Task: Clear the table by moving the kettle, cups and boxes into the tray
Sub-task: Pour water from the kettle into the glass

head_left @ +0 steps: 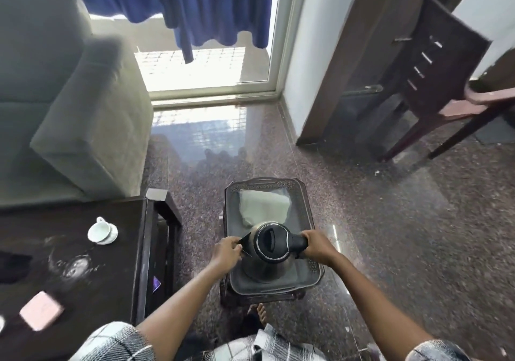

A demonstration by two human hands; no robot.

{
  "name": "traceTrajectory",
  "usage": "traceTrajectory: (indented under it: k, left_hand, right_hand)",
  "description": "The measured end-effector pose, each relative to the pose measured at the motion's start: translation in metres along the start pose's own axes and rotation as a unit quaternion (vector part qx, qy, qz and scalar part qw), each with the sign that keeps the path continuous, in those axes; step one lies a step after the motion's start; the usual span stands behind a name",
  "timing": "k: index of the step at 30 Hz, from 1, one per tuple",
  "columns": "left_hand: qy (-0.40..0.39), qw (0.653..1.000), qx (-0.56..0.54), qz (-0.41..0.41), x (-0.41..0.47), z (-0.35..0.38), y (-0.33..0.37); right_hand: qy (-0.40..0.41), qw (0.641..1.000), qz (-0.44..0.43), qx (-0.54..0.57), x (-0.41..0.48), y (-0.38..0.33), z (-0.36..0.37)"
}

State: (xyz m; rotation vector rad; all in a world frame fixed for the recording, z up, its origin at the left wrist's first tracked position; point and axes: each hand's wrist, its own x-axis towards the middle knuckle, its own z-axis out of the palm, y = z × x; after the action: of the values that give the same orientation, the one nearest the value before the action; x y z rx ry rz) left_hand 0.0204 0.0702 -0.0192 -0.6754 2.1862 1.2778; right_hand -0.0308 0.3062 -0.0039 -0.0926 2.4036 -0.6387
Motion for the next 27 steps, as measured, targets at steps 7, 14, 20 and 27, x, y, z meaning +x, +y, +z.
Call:
traceTrajectory:
  k: [7, 14, 20, 27]
  left_hand:
    - [0.003, 0.998, -0.021, 0.051, -0.016, -0.025, 0.007]
    - [0.062, 0.991, -0.058, 0.107, -0.061, -0.089, 0.006]
    - [0.14, 0.968, -0.146, 0.152, -0.119, -0.156, -0.024]
    - [0.216, 0.937, -0.223, 0.158, -0.175, -0.233, -0.119]
  right_hand:
    - [0.038, 0.998, -0.045, 0.011, -0.015, -0.024, -0.025]
    - [0.066, 0.989, -0.125, 0.035, -0.043, -0.087, -0.05]
    - [0.075, 0.977, -0.186, 0.069, -0.074, -0.169, -0.024]
    - [0.095, 0.972, -0.187, 0.104, -0.118, -0.264, 0.064]
